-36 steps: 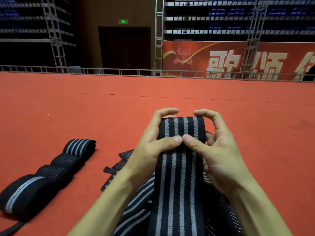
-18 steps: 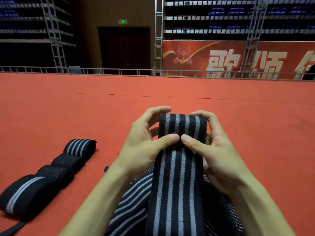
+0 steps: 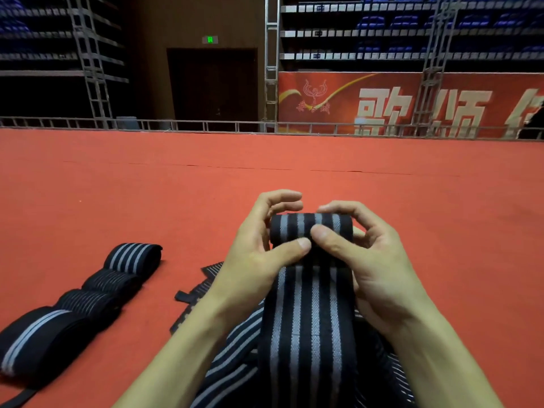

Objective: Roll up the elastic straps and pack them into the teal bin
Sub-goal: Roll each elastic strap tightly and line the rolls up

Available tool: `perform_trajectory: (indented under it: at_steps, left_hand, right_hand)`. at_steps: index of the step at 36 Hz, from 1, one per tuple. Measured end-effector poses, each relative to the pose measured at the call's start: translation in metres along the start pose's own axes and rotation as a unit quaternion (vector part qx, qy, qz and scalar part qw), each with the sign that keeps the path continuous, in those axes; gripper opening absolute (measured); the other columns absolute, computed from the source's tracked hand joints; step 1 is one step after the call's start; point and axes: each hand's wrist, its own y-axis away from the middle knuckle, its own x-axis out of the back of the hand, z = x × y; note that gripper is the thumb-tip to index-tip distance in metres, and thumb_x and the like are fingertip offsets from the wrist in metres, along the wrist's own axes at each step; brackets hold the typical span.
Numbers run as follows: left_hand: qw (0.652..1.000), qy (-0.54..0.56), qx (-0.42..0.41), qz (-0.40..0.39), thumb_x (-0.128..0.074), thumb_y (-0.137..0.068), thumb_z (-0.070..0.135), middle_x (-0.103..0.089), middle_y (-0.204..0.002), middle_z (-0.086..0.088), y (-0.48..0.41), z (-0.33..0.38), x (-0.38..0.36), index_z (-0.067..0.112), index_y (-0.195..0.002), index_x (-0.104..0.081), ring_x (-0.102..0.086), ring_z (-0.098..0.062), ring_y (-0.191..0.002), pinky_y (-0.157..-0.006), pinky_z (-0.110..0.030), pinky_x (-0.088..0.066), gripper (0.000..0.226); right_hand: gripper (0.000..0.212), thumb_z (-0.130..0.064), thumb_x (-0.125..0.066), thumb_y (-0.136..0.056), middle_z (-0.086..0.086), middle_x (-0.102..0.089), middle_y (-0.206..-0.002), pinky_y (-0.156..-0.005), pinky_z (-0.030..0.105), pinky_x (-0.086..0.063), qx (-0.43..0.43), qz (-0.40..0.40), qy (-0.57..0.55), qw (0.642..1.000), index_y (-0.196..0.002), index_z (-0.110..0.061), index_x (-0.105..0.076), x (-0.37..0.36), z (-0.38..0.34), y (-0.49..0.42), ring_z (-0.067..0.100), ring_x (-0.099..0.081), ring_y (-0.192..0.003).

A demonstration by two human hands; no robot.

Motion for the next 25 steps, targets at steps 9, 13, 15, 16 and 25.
perform_trajectory:
  at_steps: [9,13,15,16,25]
  left_hand:
    - [0.988,0.062,0.139,-0.014,-0.07,-0.083,0.033,-0.067,-0.097,-0.006,-0.002,0.007,0.004,0.026,-0.12,-0.055,-0.067,-0.015,-0.082,-0.065,-0.027,-0.053,0.04]
    - [0.996,0.026,0.083,0.013,-0.056,-0.098,0.014,-0.064,-0.094,0.003,-0.001,0.007,0.0,0.027,-0.124,-0.052,-0.064,-0.006,-0.08,-0.07,-0.021,-0.052,0.03]
    - [0.998,0.009,0.061,0.017,-0.047,-0.1,0.006,-0.062,-0.094,0.005,0.001,0.008,-0.004,0.028,-0.126,-0.047,-0.062,-0.004,-0.079,-0.071,-0.019,-0.051,0.033]
    - [0.999,-0.01,0.048,0.016,-0.046,-0.1,0.01,-0.063,-0.092,0.008,0.002,0.007,-0.007,0.03,-0.125,-0.045,-0.061,-0.004,-0.079,-0.072,-0.018,-0.052,0.032]
    - [0.992,0.069,0.108,0.008,-0.049,-0.099,0.01,-0.067,-0.081,0.003,0.003,0.008,-0.009,0.03,-0.123,-0.04,-0.065,-0.007,-0.072,-0.062,-0.019,-0.054,0.032]
  right_hand:
    - [0.047,0.009,-0.08,-0.063,0.014,-0.068,-0.097,-0.064,0.037,-0.058,0.001,-0.023,-0.045,0.999,-0.097,-0.019,-0.066,0.004,-0.003,0.0,0.026,-0.068,-0.08]
    - [0.065,0.006,-0.074,-0.064,0.025,-0.061,-0.118,-0.068,0.038,-0.058,-0.035,-0.033,-0.049,0.998,-0.115,-0.03,-0.059,0.006,-0.002,-0.001,0.028,-0.07,-0.09]
    - [0.066,-0.003,-0.075,-0.068,0.023,-0.063,-0.121,-0.072,0.039,-0.058,-0.051,-0.046,-0.042,0.997,-0.121,-0.036,-0.054,0.004,-0.002,0.001,0.029,-0.071,-0.095]
    - [0.066,-0.008,-0.078,-0.072,0.019,-0.067,-0.117,-0.074,0.038,-0.059,-0.054,-0.051,-0.037,0.997,-0.124,-0.036,-0.051,0.002,-0.001,0.002,0.028,-0.071,-0.096]
    - [0.055,-0.025,-0.068,-0.075,0.001,-0.074,-0.101,-0.075,0.027,-0.057,0.012,-0.036,0.065,0.997,-0.123,-0.033,-0.043,-0.006,0.002,0.003,0.016,-0.071,-0.09]
